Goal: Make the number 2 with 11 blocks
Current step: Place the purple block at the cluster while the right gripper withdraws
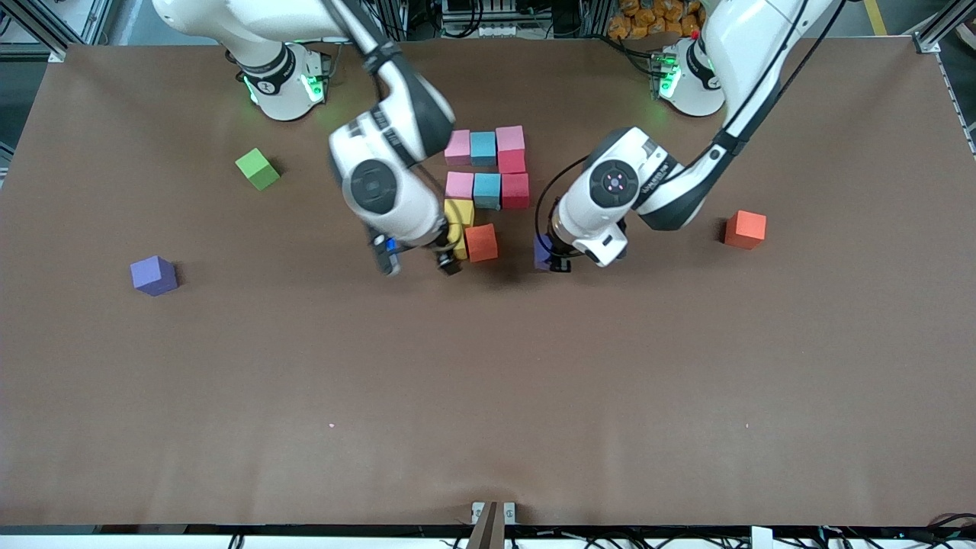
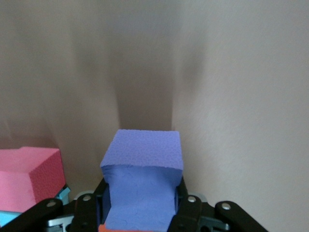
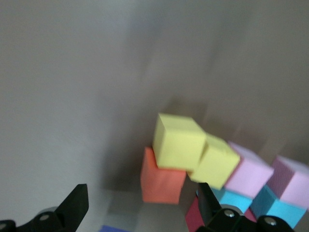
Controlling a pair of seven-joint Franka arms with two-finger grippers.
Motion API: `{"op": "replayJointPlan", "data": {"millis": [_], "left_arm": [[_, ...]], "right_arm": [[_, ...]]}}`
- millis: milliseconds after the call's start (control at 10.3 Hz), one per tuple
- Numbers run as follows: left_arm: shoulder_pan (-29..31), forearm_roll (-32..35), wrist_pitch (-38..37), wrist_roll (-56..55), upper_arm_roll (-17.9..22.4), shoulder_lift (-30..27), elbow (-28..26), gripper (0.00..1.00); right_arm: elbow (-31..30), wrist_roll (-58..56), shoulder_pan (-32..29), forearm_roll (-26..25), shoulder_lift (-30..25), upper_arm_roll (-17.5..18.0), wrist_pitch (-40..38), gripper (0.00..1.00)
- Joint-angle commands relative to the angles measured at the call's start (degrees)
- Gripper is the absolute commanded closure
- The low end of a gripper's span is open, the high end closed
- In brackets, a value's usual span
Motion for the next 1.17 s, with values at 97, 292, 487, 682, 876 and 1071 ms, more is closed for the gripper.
{"op": "replayJointPlan", "data": {"millis": [97, 292, 487, 682, 876, 1071], "left_arm": [[-1.7, 1.1, 6.9, -3.6, 0.0, 1.6, -2.0, 1.0], [-2.8, 1.0, 7.3, -3.7, 0.0, 2.1, -2.0, 1.0], [-3.8, 1.1, 10.4, -3.7, 0.2, 3.2, -2.0, 1.0], [-3.8, 1.1, 10.3, -3.7, 0.2, 3.3, -2.4, 1.0], [-4.4, 1.1, 10.4, -3.6, 0.2, 3.8, -2.5, 0.95], [-4.6, 1.1, 10.4, -3.6, 0.2, 4.2, -2.5, 0.83]], "right_arm": [[5.0, -20.2, -13.0, -2.6, -1.4, -1.6, -5.2, 0.0], [7.8, -32.7, -20.8, -6.3, -1.5, -1.6, -8.4, 0.0], [7.8, -43.8, -27.0, -7.3, -2.9, -1.6, -13.0, 0.0], [2.5, -58.4, -30.1, -8.1, -9.1, -1.8, -17.5, 0.0], [-2.8, -71.6, -31.0, -12.3, -16.1, -1.8, -17.4, 0.0], [-3.7, -81.1, -31.1, -13.0, -21.0, -1.8, -17.4, 0.0]]}}
